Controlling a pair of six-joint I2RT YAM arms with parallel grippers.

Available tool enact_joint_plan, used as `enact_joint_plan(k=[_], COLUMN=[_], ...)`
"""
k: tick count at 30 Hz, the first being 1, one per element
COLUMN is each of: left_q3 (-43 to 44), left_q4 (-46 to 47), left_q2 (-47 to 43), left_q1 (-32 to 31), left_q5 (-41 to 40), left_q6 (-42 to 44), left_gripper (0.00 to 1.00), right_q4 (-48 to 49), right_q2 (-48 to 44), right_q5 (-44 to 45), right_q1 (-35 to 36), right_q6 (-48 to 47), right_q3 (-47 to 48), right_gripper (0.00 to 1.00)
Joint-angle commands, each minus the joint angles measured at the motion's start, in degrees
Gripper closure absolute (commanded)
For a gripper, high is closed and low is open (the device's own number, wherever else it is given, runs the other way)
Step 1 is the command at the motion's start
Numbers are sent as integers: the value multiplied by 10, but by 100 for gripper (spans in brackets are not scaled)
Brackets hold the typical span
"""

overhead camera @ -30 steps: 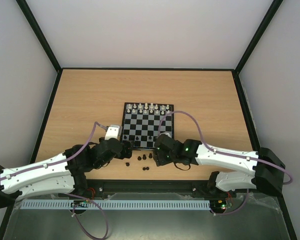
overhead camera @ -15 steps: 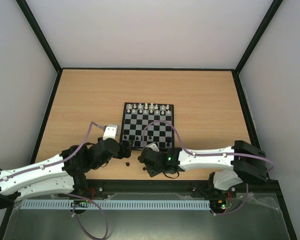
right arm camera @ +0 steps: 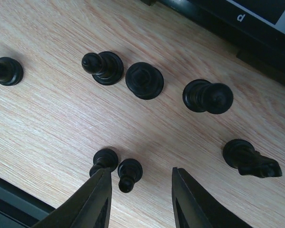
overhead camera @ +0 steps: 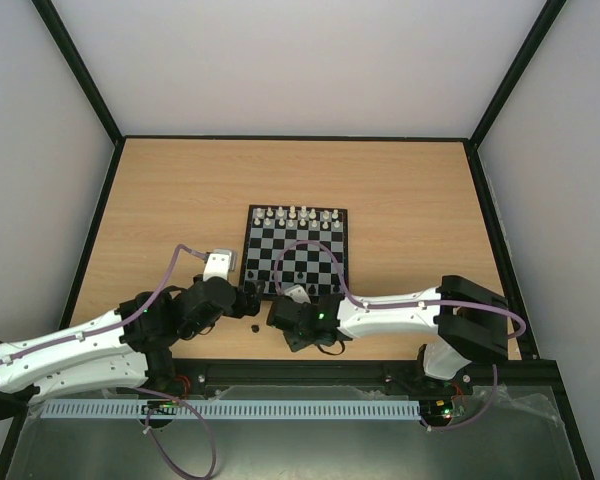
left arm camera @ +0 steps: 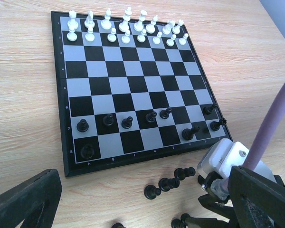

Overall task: Set up the chess pieces on the board
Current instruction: Pick up the chess piece at the center of the board.

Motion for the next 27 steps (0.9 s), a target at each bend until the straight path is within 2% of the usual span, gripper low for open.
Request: enact_joint_plan(k=[1, 11, 16, 27], left_q3=[-8, -8, -9, -8], left_q4=[-11, -9, -9, -9], left_q2=[-6, -5, -5, -3], left_q1=[2, 2, 3, 3], left_q5=[-7, -7, -7, -7], left_q6=[-1, 0, 0, 1], left_gripper=[1, 1, 1, 1], right_q4=[-26, -21, -19, -37], right_q2=[12, 31, 39, 24], right_q5=[17, 12, 12, 32], right_q1=[4, 4, 4, 3], right_q6=[8, 5, 3, -2], right_q3=[15, 18, 19, 23], right_gripper=[66, 74, 75, 95])
